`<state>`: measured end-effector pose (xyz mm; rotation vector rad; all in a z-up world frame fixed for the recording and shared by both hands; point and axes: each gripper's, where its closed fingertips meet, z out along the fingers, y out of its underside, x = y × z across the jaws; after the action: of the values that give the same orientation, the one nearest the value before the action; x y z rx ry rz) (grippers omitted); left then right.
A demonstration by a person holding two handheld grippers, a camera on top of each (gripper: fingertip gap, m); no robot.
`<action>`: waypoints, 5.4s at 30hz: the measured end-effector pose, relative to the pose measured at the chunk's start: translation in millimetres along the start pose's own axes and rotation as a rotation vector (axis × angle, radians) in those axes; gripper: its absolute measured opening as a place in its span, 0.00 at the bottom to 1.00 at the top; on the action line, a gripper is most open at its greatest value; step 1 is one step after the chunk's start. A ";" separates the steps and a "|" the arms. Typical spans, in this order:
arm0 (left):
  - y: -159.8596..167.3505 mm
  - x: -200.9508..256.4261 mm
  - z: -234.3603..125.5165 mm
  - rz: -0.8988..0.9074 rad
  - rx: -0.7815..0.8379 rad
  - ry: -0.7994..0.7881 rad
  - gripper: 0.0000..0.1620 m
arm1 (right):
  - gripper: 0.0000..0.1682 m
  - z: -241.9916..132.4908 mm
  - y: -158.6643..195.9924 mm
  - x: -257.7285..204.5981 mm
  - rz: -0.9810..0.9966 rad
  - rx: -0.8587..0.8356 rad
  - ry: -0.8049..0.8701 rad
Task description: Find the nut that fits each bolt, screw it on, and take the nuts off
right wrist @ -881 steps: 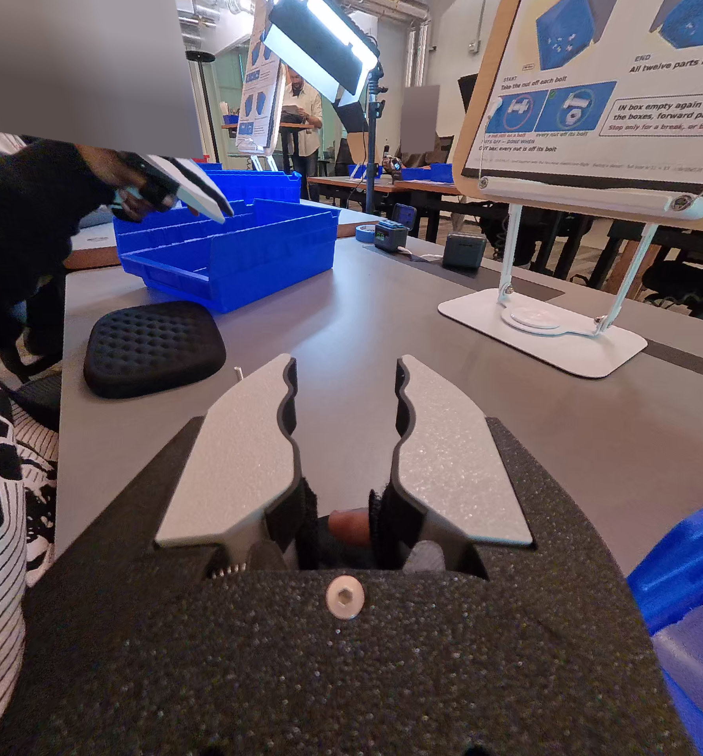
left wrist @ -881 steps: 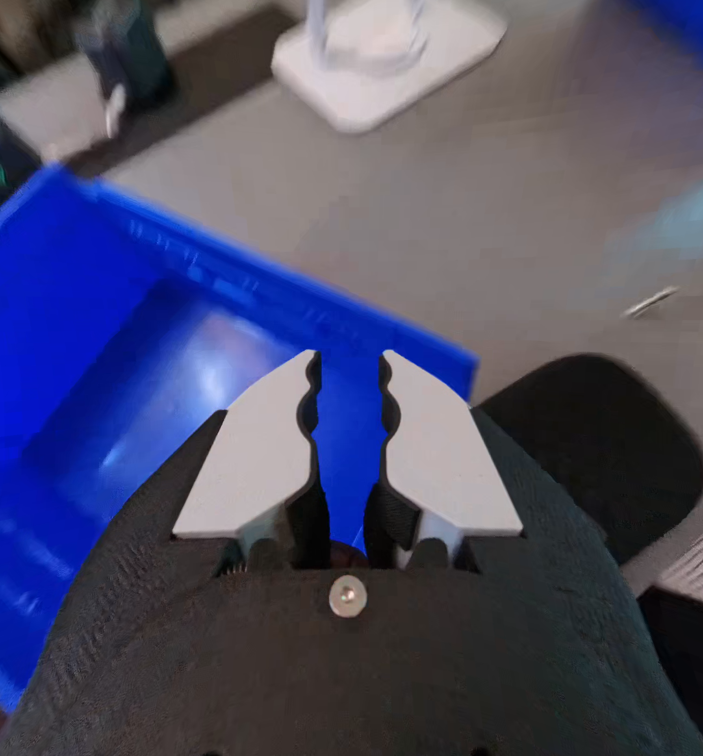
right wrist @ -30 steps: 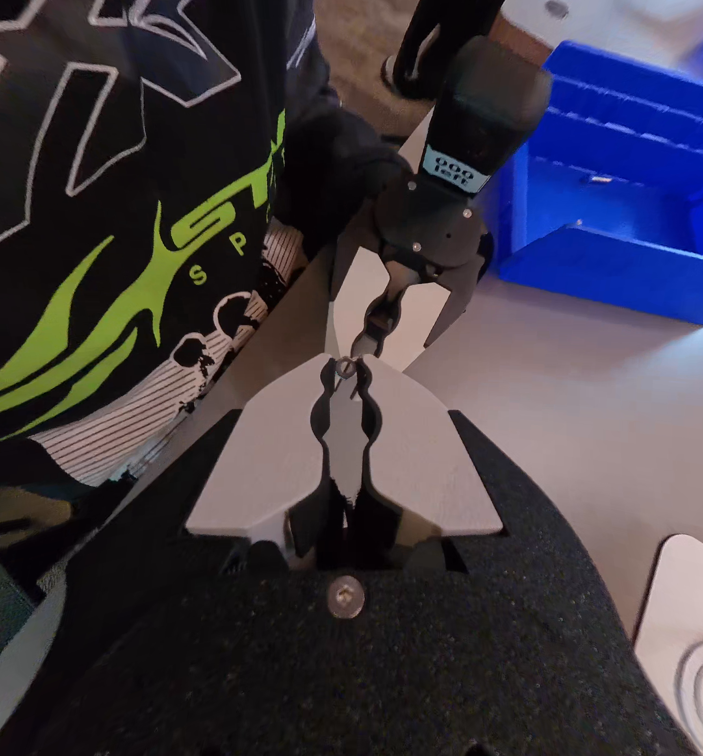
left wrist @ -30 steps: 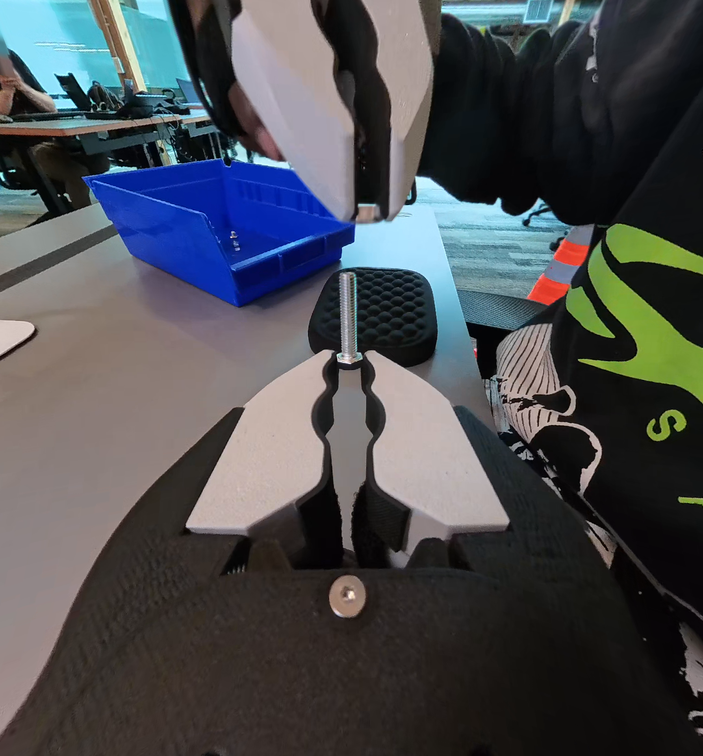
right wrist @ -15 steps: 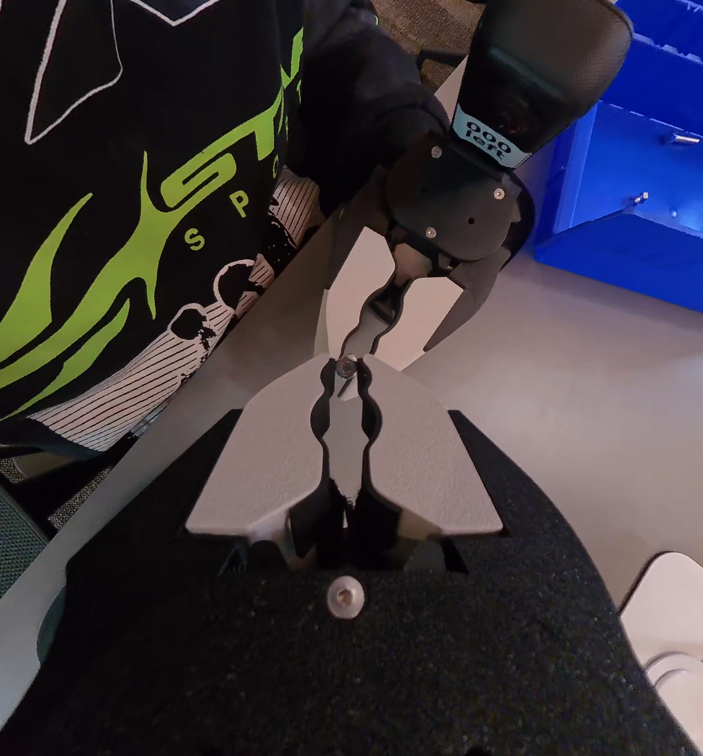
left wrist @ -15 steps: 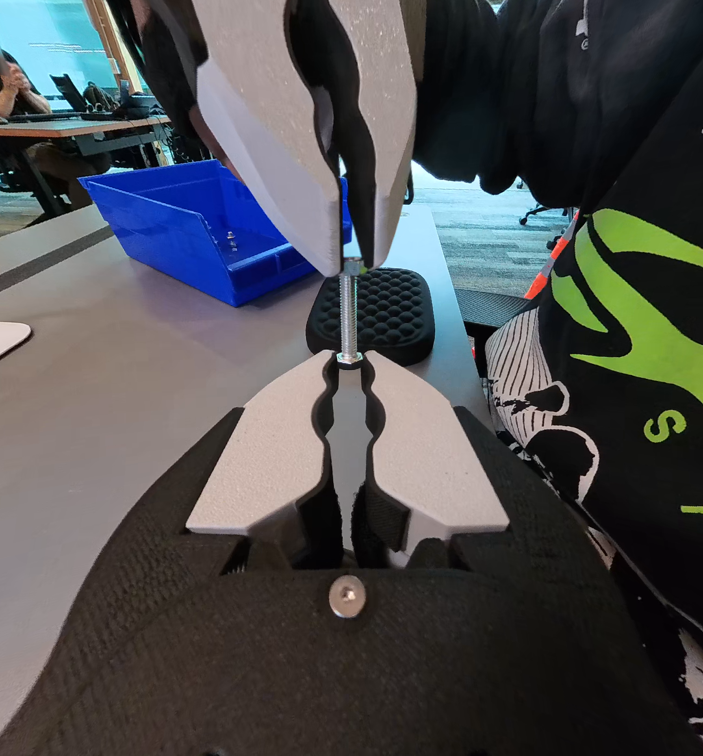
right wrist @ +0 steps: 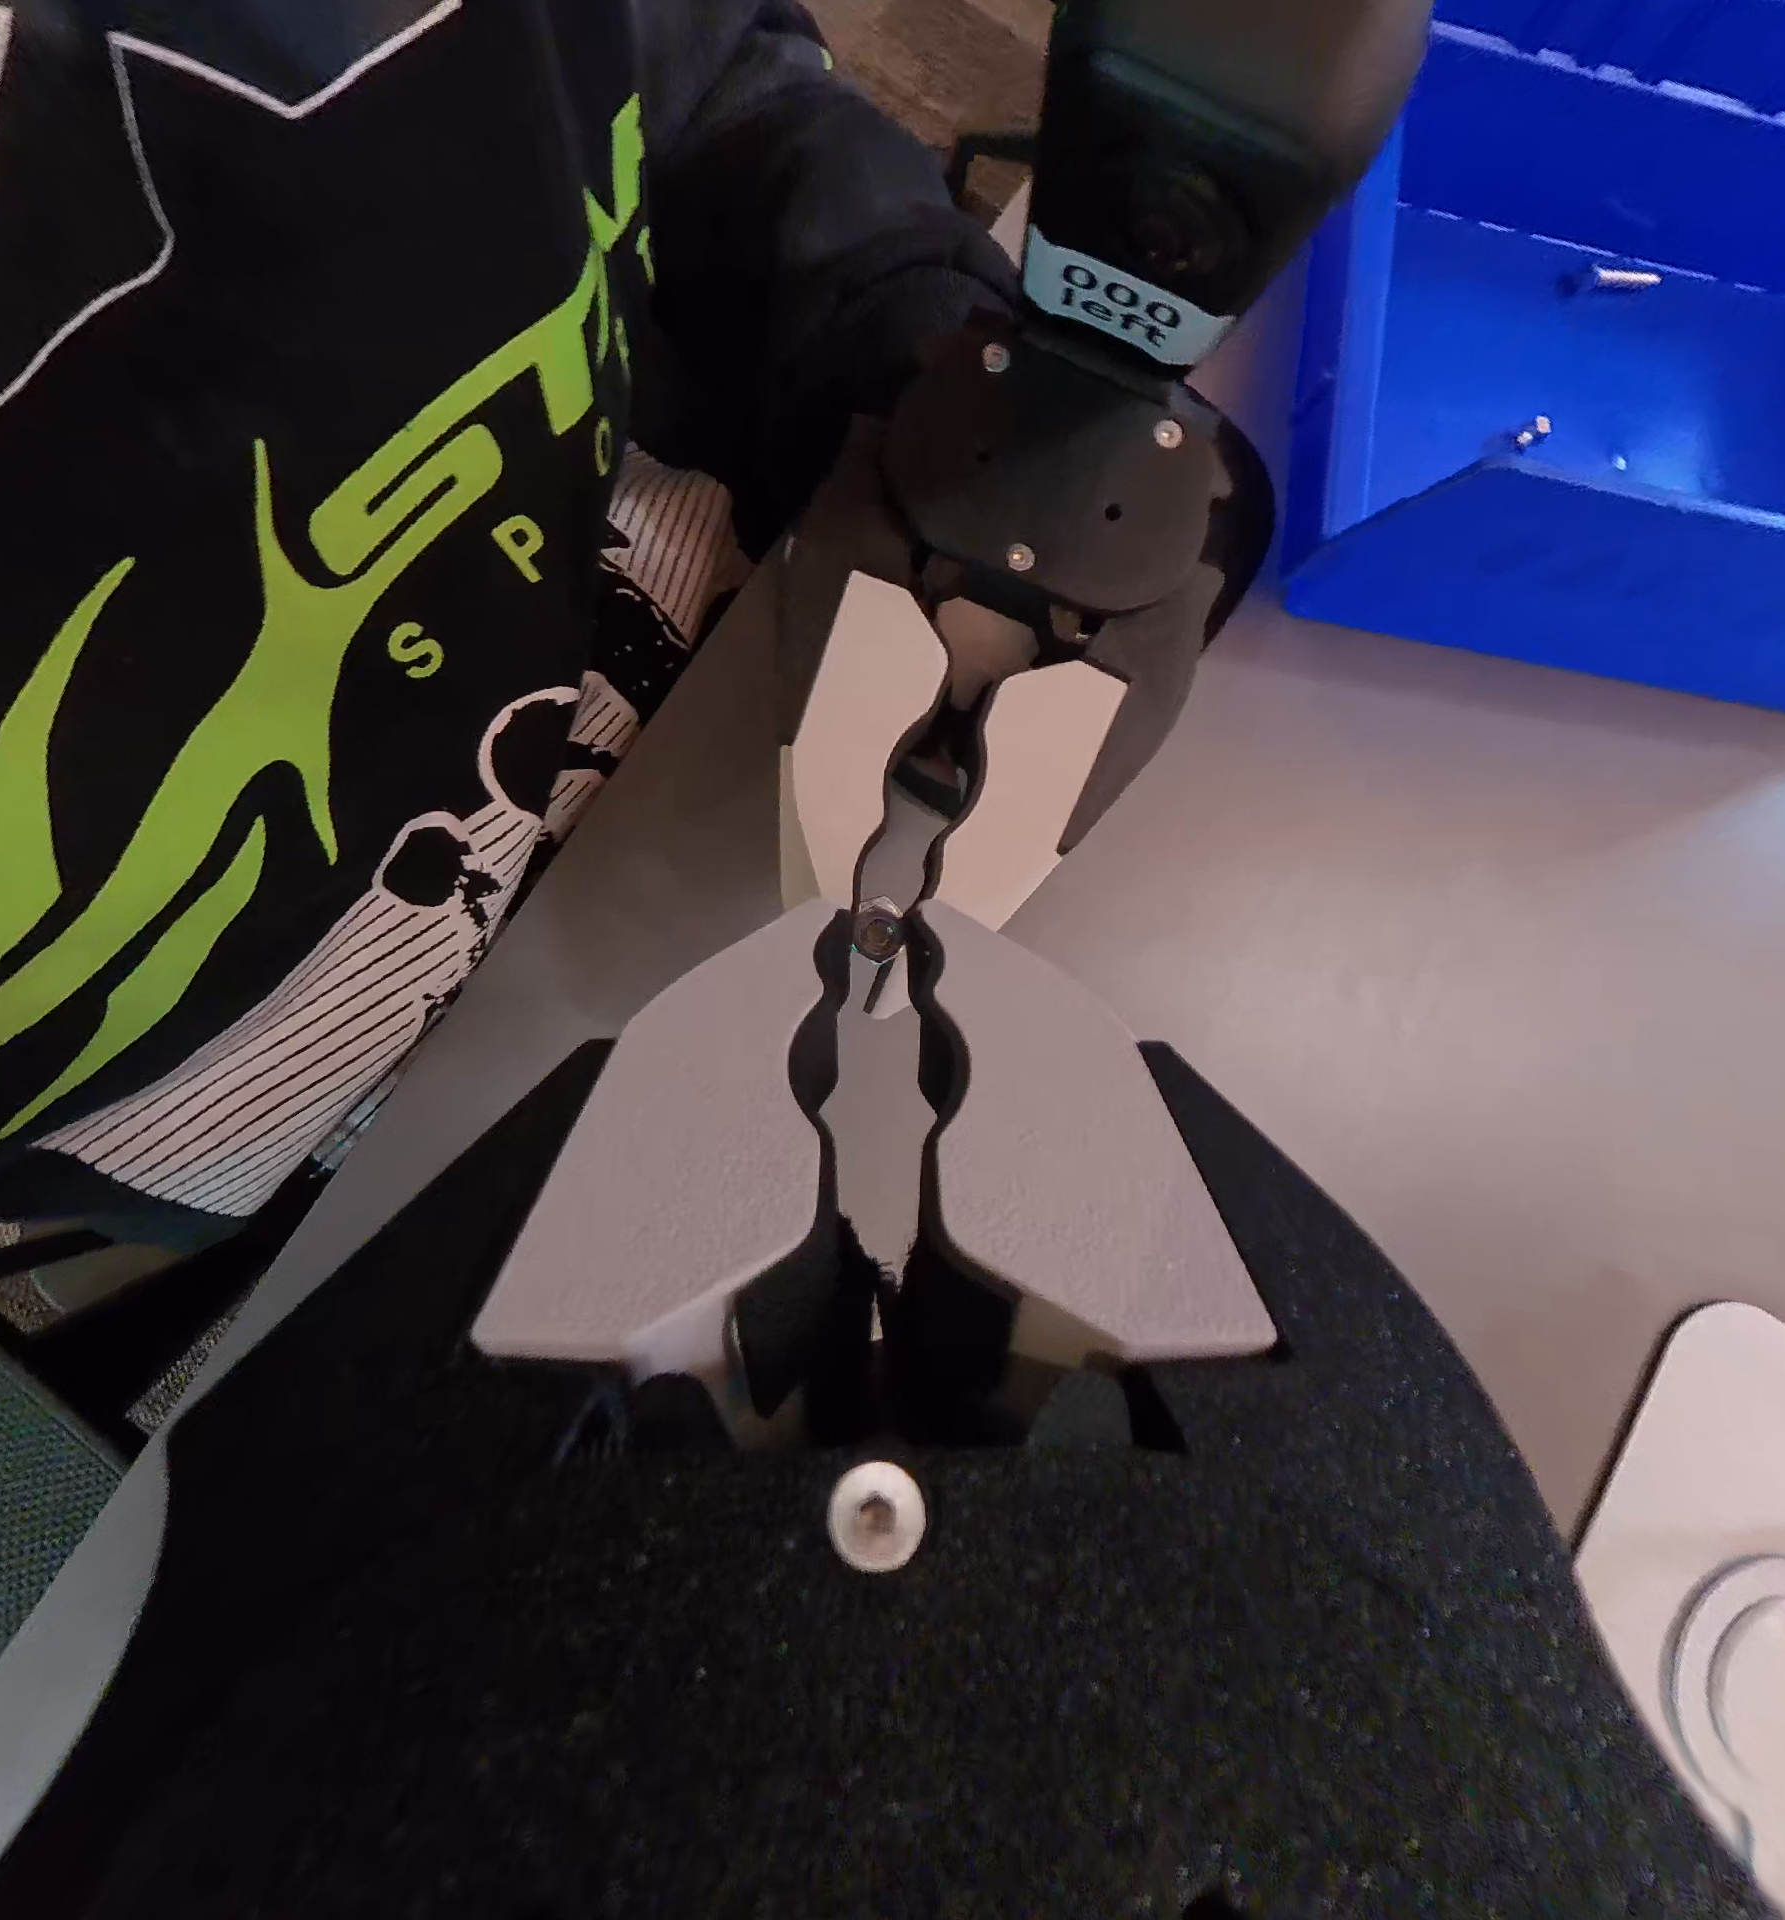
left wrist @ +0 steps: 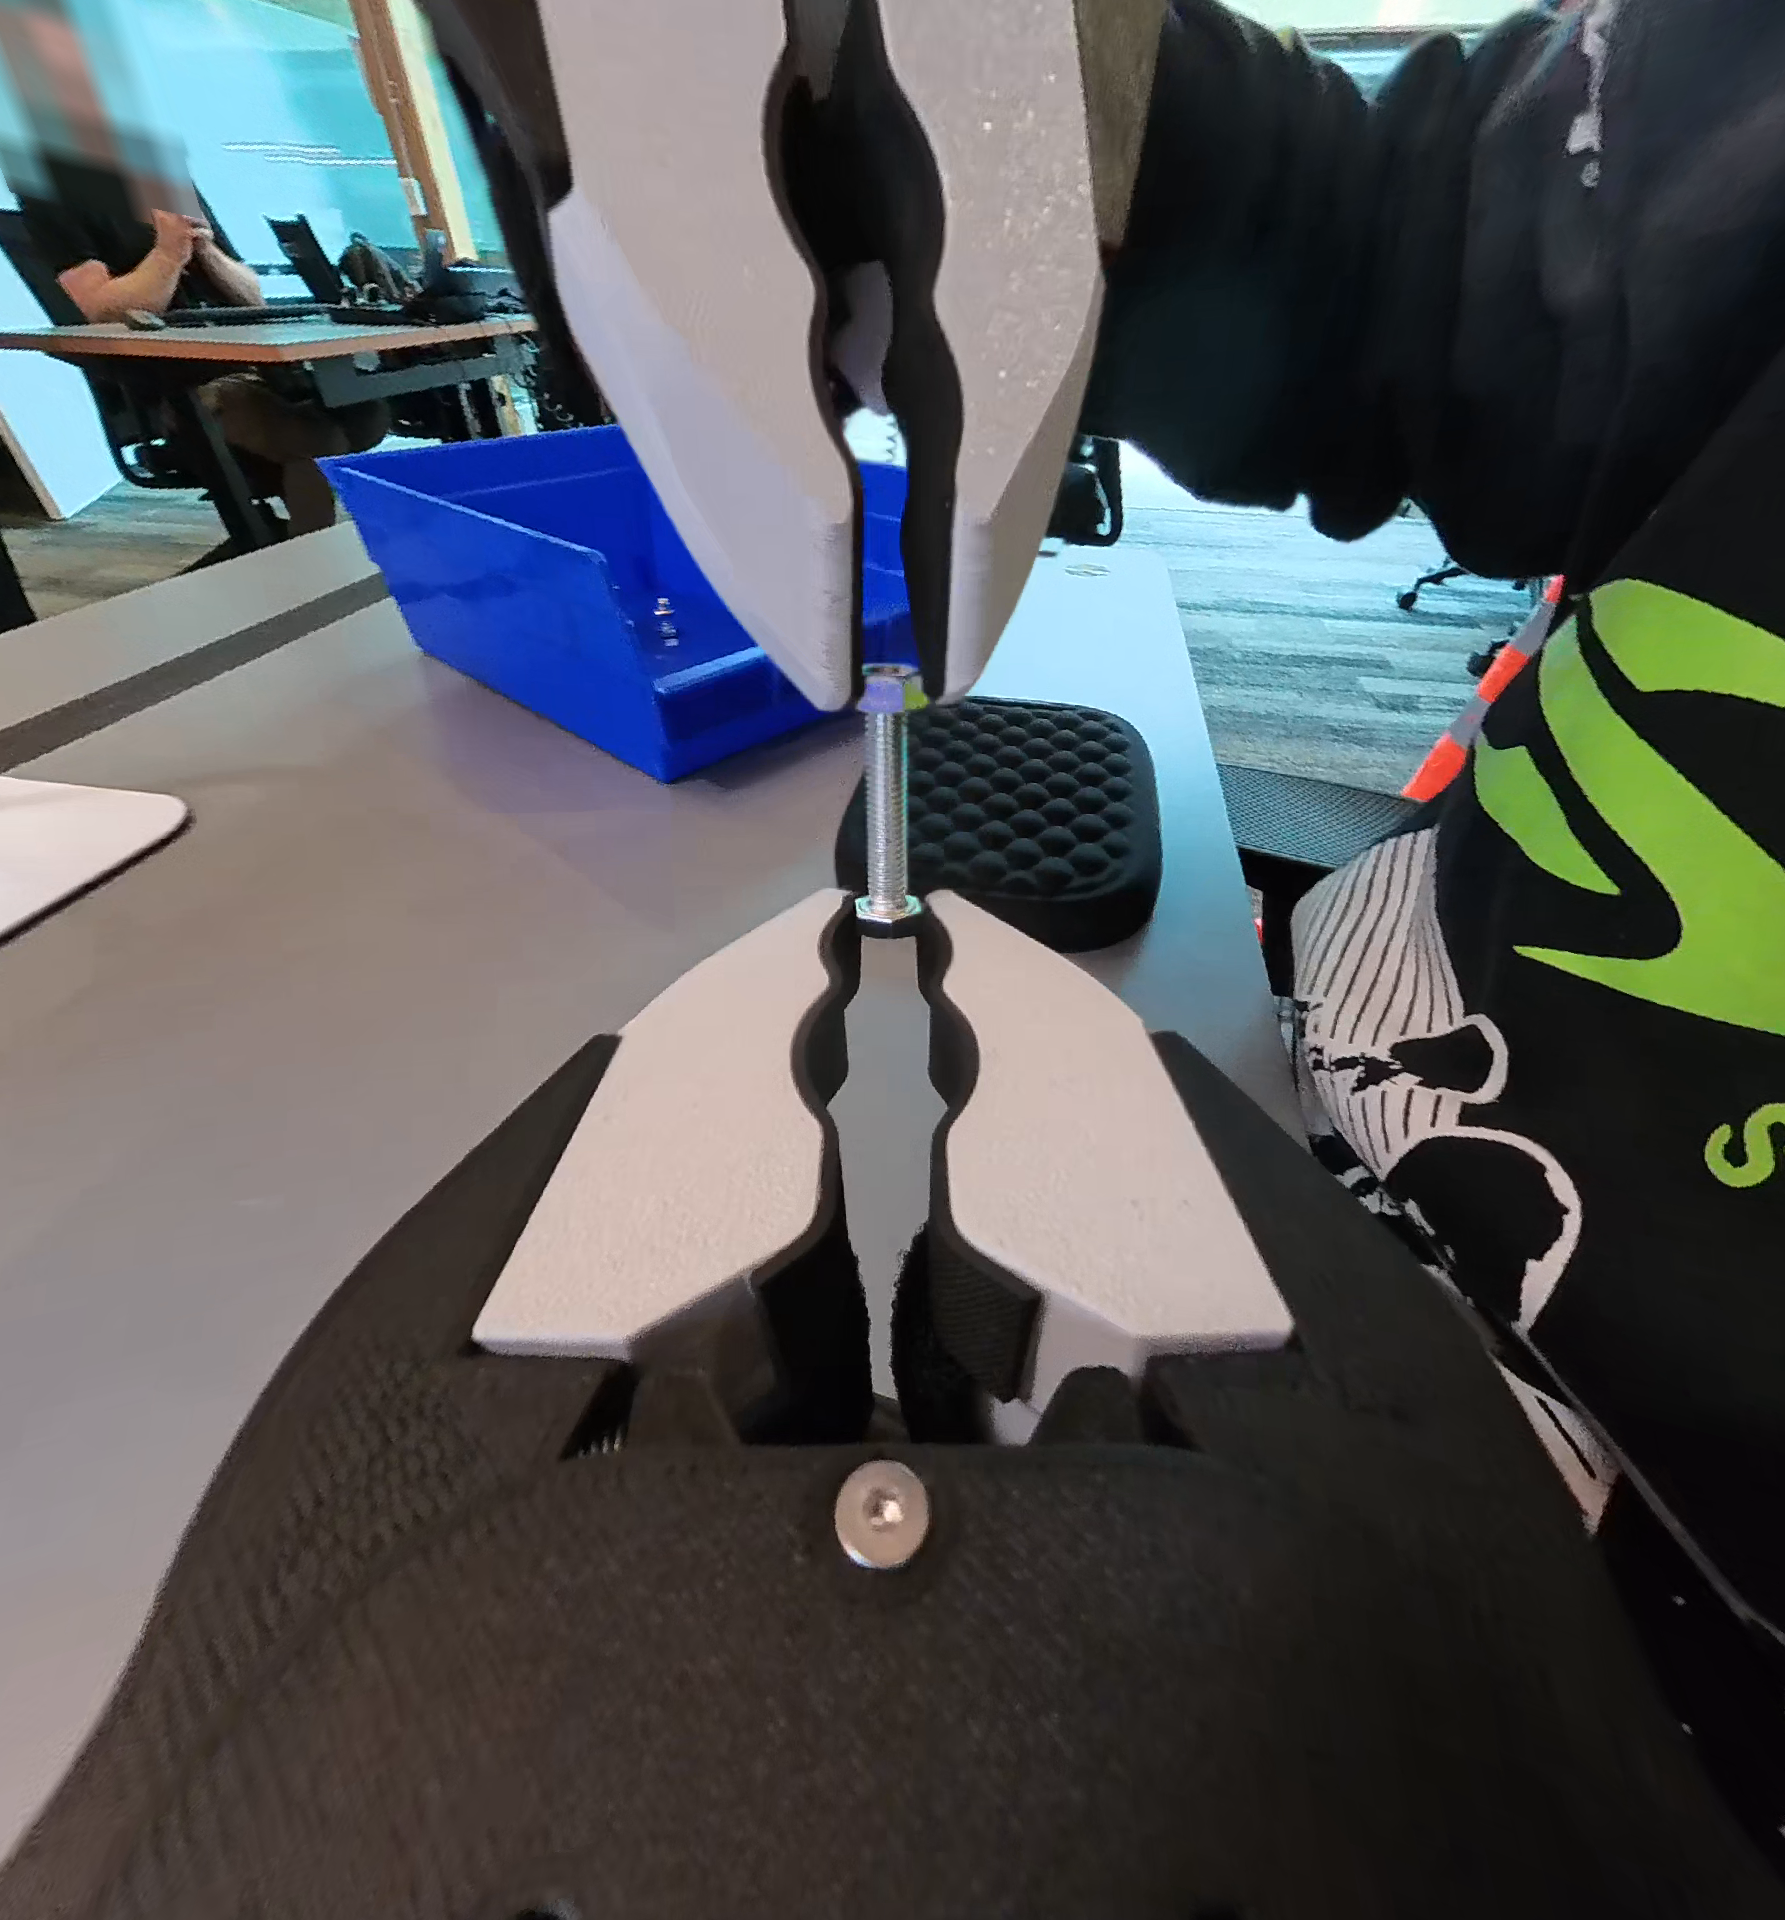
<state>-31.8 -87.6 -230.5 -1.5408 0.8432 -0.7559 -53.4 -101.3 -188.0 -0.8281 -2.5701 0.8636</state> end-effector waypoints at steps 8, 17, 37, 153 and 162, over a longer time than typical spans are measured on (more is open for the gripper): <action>-3.7 -16.3 -2.9 0.005 0.027 -0.157 0.06 | 0.06 -2.3 0.3 14.3 0.198 -0.040 0.102; -6.8 -17.8 -5.7 -0.004 0.056 -0.161 0.06 | 0.07 -3.8 -5.5 16.1 0.215 -0.059 0.138; -16.1 -27.3 -15.5 -0.072 0.145 -0.188 0.06 | 0.34 -13.4 -21.2 29.7 0.525 0.885 0.461; -12.4 -32.8 -14.1 -0.104 0.128 -0.207 0.06 | 0.26 -6.4 -14.1 19.2 0.446 0.856 0.627; -11.5 -31.1 -12.7 -0.093 0.117 -0.201 0.06 | 0.26 -5.1 -18.9 37.0 0.462 0.894 0.584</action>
<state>-57.9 -67.1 -217.8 -1.5303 0.5725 -0.6916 -88.3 -88.8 -168.5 -1.1353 -1.2880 1.4546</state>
